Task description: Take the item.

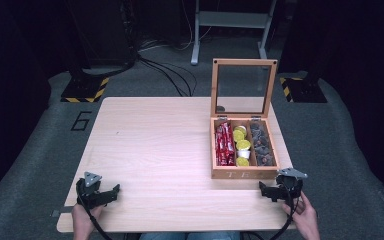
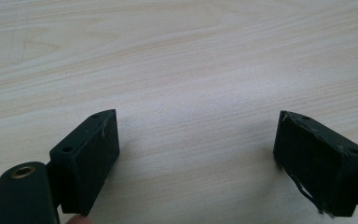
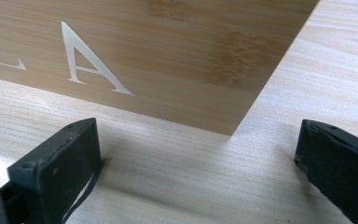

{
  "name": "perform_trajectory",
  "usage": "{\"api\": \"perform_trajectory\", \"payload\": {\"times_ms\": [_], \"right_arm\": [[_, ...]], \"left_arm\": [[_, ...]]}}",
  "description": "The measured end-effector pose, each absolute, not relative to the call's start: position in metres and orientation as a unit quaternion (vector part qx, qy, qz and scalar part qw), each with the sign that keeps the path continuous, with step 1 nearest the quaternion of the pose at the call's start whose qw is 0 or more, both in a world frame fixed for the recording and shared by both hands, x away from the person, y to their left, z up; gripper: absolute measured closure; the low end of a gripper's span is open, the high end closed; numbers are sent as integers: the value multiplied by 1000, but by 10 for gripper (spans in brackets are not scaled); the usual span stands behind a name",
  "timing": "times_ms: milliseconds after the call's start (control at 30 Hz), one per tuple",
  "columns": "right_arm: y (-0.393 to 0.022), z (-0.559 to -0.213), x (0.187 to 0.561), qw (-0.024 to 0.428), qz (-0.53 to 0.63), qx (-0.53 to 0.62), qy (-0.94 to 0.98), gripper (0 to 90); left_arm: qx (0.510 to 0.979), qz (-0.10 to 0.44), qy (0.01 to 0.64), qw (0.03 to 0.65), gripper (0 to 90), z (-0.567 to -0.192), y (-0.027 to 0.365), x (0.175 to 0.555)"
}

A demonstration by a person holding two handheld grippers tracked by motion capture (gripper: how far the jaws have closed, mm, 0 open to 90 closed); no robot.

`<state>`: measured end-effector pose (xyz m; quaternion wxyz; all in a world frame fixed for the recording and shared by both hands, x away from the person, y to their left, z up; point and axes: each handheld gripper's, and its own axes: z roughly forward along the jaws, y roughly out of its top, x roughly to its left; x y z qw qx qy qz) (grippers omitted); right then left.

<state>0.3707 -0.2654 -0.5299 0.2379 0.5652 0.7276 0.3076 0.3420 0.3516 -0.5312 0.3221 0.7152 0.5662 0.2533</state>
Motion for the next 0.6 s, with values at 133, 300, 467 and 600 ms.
{"api": "perform_trajectory", "payload": {"times_ms": [133,300,467,600], "right_arm": [[-265,-530,371,237,308,567,726,0],[-269,-530,370,232,316,554,735,0],[-277,-530,369,233,313,547,741,0],[-280,-530,368,234,313,551,737,0]], "left_arm": [[715,253,567,321,141,-531,351,343],[715,255,568,316,140,-531,351,343],[718,251,564,322,136,-531,349,343],[727,244,556,321,137,-530,348,344]]}}
